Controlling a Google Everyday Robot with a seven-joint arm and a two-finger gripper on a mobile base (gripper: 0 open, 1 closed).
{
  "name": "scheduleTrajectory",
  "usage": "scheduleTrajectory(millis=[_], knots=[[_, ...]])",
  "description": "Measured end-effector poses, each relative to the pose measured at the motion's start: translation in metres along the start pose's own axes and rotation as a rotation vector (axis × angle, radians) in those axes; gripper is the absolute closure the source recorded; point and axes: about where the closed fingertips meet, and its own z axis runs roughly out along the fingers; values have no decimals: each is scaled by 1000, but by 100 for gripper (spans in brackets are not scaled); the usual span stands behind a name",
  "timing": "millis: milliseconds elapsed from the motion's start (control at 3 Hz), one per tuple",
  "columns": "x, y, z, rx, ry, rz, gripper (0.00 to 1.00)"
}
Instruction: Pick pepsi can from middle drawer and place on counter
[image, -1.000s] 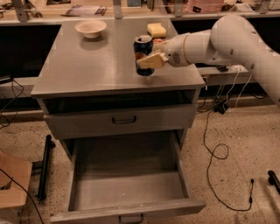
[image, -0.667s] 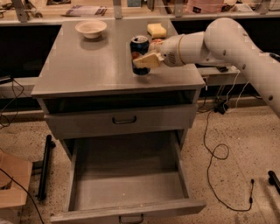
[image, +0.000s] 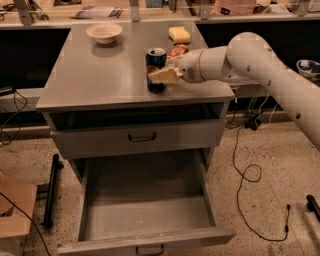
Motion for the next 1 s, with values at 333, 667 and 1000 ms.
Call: scheduleTrajectory(millis=[333, 667, 1000], knots=[[0, 0, 0, 0, 0, 0, 27], [0, 0, 0, 0, 0, 0, 4], [0, 0, 0, 0, 0, 0, 0]])
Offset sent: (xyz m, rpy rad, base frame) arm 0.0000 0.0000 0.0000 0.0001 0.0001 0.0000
